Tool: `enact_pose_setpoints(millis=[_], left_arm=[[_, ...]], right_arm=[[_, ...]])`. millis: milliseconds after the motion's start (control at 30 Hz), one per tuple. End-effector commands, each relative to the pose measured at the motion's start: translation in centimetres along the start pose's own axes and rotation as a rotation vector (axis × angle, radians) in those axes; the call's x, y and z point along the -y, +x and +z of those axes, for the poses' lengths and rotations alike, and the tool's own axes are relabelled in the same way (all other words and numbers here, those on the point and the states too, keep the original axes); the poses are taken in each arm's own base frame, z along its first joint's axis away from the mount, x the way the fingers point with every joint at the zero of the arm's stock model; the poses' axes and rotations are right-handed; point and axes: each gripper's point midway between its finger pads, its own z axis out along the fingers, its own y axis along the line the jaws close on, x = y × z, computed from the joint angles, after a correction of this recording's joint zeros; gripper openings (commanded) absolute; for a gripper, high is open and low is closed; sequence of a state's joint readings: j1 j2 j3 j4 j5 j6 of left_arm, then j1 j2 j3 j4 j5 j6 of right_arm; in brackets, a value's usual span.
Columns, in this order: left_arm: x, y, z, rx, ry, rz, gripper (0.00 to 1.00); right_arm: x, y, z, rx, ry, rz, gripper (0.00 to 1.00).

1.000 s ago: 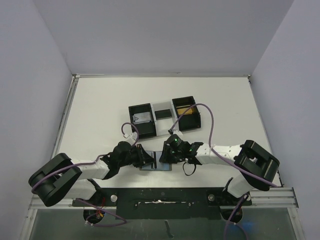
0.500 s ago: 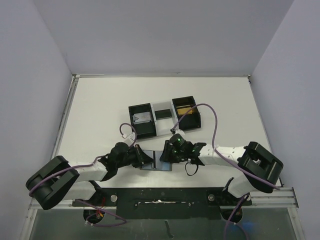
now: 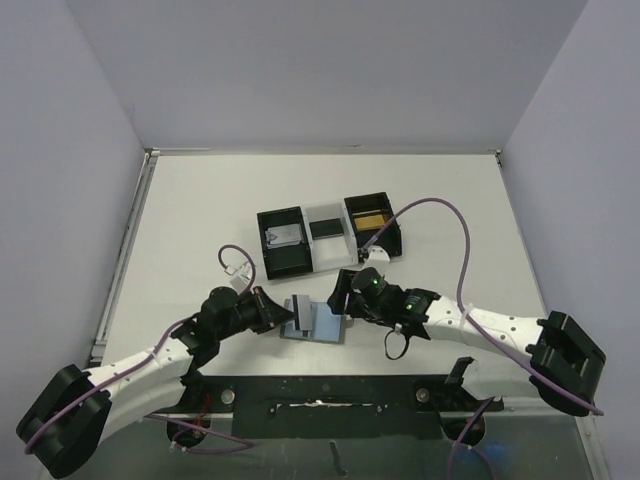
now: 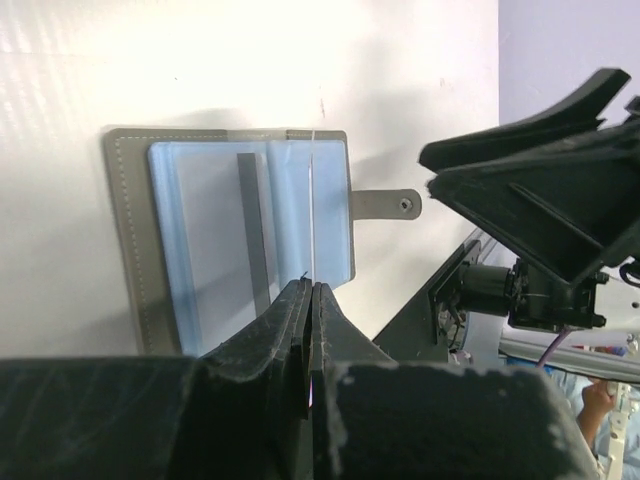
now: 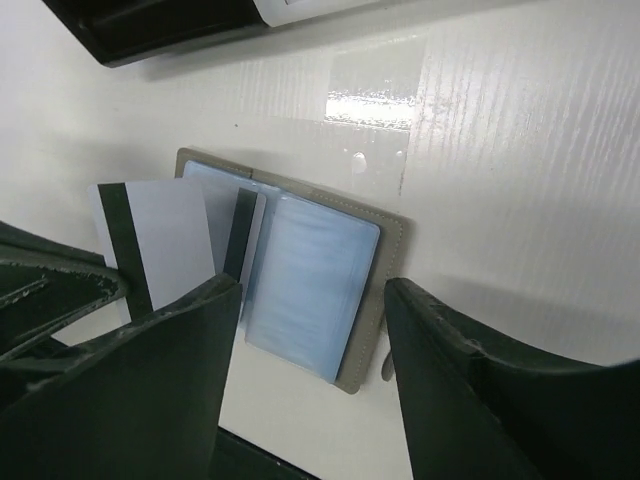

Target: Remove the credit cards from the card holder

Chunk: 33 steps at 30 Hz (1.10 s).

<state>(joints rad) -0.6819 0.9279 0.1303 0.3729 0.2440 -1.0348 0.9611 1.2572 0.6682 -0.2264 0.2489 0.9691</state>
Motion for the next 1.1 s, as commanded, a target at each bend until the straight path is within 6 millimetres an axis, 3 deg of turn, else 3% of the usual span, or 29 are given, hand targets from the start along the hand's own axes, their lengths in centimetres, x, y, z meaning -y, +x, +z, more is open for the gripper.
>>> enact_pose_setpoints(millis=[0, 100, 267, 533, 733, 833, 1067], left_arm=[[0.9, -1.6, -0.6, 0.040, -0.013, 0.046, 0.00], [1.6, -1.9, -1.0, 0.061, 0.021, 0.061, 0.00], [3.0, -2.1, -1.4, 0.062, 0.086, 0.095, 0.00], [5.6, -3.1, -1.9, 0.081, 0.208, 0.116, 0.00], [6.6, -4.0, -3.2, 0.072, 0.341, 0.086, 0.00], [7.6, -3.9, -4.4, 0.082, 0.458, 0.038, 0.00], [8.6, -4.1, -4.9, 0.085, 0.507, 0.035, 0.00]], right_arm=[[-1.5, -2.5, -1.3, 0.168, -0.148, 0.041, 0.65], [-1.7, -2.7, -2.1, 0.255, -0.260, 0.070, 0.74], [-2.5, -3.8, -3.9, 0.359, -0.383, 0.040, 0.77], [-4.4, -4.4, -4.7, 0.293, -0.546, -0.007, 0.82], [-5.3, -5.9, -5.2, 0.260, -0.730, 0.046, 0.81], [-6.2, -5.9, -5.1, 0.223, -0.778, 0.026, 0.78], [-8.9, -5.5, -4.9, 0.143, -0.897, 0.026, 0.68]])
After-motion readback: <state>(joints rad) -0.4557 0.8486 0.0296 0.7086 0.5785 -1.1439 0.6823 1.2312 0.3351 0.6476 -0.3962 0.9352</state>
